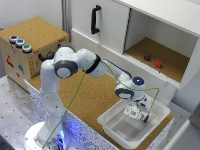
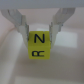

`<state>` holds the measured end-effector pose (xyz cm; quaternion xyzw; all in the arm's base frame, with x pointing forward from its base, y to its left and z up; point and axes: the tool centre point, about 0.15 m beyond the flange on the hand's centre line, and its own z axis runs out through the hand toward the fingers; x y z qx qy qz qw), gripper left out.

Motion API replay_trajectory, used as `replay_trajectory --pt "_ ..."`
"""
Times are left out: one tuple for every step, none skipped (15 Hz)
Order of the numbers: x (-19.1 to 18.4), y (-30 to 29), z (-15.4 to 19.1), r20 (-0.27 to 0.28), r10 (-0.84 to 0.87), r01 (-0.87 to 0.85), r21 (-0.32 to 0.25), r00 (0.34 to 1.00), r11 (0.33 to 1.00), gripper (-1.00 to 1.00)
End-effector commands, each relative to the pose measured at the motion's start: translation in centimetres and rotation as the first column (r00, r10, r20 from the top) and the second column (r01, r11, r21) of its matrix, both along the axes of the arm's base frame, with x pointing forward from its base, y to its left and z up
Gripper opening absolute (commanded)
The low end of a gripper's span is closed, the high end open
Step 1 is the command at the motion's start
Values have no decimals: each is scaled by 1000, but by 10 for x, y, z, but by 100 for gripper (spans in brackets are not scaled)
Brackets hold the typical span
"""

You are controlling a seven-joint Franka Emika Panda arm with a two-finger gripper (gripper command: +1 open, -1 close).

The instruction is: Place the yellow block on the table

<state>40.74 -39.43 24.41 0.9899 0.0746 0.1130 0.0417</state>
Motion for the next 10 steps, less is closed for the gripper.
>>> replay_trajectory --pt "4 24 74 147 -7 6 5 989 1000 -100" --pt "8 28 85 166 -4 3 7 986 1000 -100" --pt "12 36 101 191 3 -6 12 982 1000 -100" --pt "14 42 108 199 10 -14 16 980 1000 -100" --pt "16 53 117 212 26 -31 18 977 999 -100" --pt "17 64 124 221 44 -49 20 974 999 -100" --pt "19 75 128 225 62 -69 24 972 997 -100" --pt "21 86 131 231 78 -87 31 970 996 -100" --pt "22 94 132 229 86 -97 36 970 995 -100" --pt "24 108 131 225 101 -113 40 969 993 -100"
